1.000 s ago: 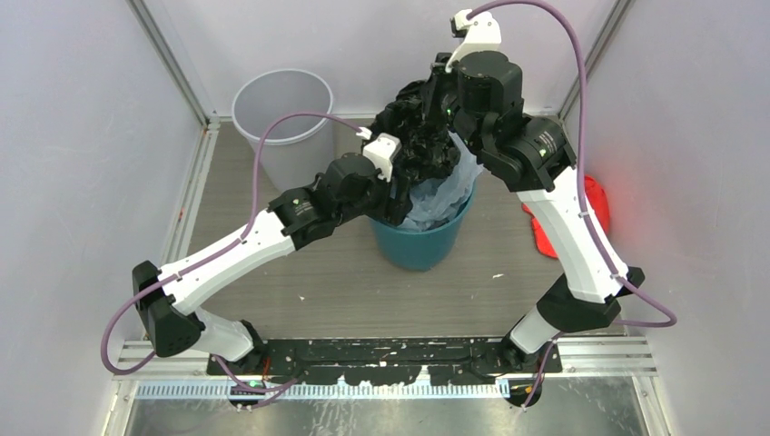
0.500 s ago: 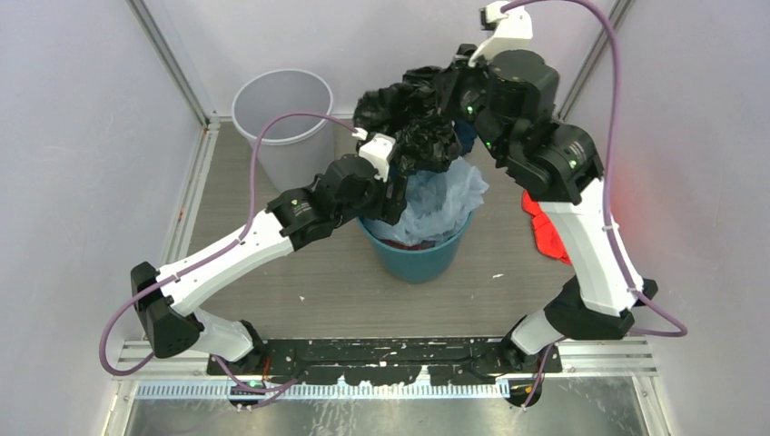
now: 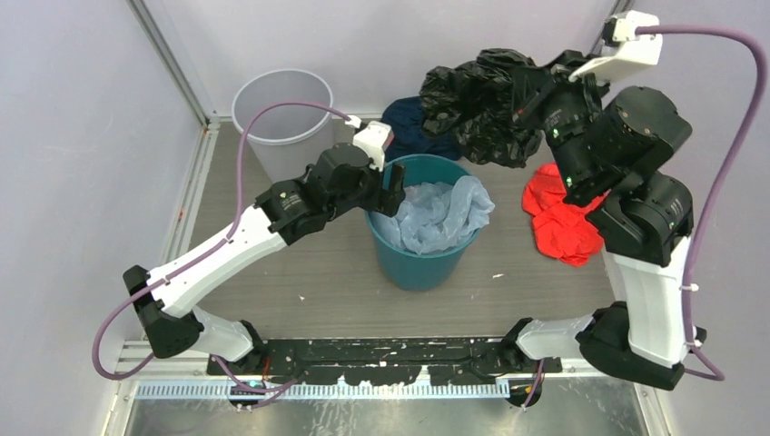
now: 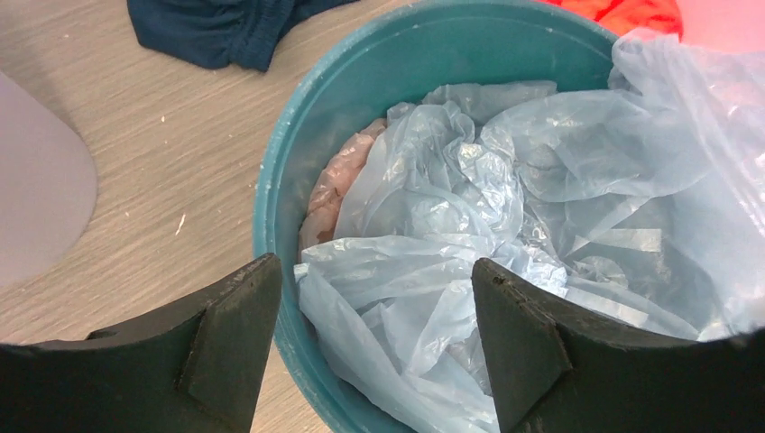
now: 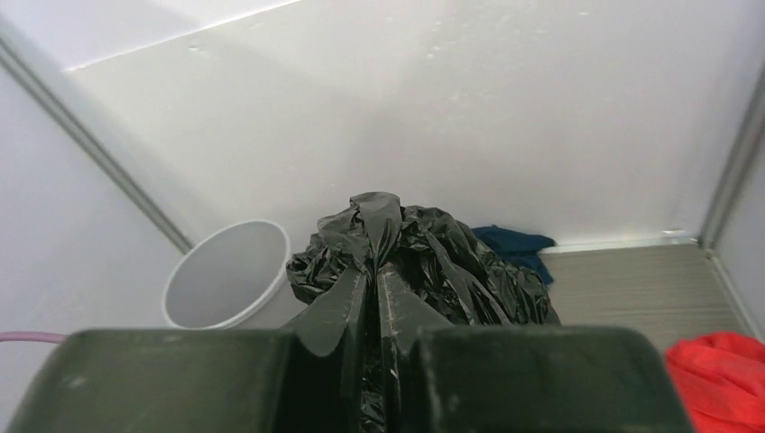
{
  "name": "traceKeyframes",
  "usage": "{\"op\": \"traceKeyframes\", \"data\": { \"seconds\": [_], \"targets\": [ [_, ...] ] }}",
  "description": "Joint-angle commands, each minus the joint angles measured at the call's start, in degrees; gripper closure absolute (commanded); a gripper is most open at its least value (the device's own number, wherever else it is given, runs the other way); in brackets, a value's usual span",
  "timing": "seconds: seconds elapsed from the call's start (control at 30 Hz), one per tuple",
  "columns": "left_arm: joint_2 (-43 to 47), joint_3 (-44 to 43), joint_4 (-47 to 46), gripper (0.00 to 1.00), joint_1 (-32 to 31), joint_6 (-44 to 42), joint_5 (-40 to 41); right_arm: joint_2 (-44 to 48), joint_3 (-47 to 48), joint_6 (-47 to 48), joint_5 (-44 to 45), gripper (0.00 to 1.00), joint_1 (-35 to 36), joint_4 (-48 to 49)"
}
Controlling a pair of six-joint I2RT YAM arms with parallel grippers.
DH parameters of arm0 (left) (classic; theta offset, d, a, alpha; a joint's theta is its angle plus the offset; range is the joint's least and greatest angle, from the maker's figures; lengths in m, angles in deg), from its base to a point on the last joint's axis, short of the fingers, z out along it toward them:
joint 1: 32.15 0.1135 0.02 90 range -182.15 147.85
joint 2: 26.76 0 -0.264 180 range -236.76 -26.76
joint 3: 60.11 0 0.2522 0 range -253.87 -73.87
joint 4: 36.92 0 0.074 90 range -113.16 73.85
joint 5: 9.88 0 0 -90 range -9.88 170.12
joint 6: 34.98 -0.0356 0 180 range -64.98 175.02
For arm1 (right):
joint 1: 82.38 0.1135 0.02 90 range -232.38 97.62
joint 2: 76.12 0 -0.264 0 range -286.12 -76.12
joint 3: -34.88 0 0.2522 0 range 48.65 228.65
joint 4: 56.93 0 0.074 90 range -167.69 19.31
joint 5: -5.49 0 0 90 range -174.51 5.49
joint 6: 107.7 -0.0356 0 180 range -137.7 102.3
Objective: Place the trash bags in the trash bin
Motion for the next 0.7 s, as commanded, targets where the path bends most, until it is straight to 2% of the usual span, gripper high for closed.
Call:
{"op": "traceKeyframes", "data": {
  "seconds": [0.0, 0.1, 0.23, 0.37, 0.53, 0.67],
  "targets": [
    [1.0, -4.8, 2.3, 0.22, 0.0, -1.1, 0.0, 4.2, -4.9, 2.9, 8.5, 0.86, -0.1, 1.2],
    [1.3, -7.5, 3.4, 0.21, 0.0, -1.2, -2.5, 8.1, -10.1, 3.1, 12.7, 0.86, -0.1, 1.6],
    [1.4, -12.2, 4.9, 0.21, 0.0, -0.3, -12.5, 11.2, -15.6, 4.0, 18.5, 0.86, -0.2, 1.7],
    [1.4, -13.0, 2.0, 0.21, -0.3, 0.6, -21.6, 13.8, -19.8, 5.3, 22.1, 0.86, -0.2, 3.0],
    [-2.2, -16.1, 1.7, 0.20, -2.4, -0.4, -24.5, 15.7, -20.2, 5.2, 24.8, 0.86, -0.1, 2.0],
    [-6.0, -18.2, 2.7, 0.20, -6.1, -2.1, -22.7, 17.6, -21.8, 3.2, 27.7, 0.86, -0.1, -1.2]
  ]
}}
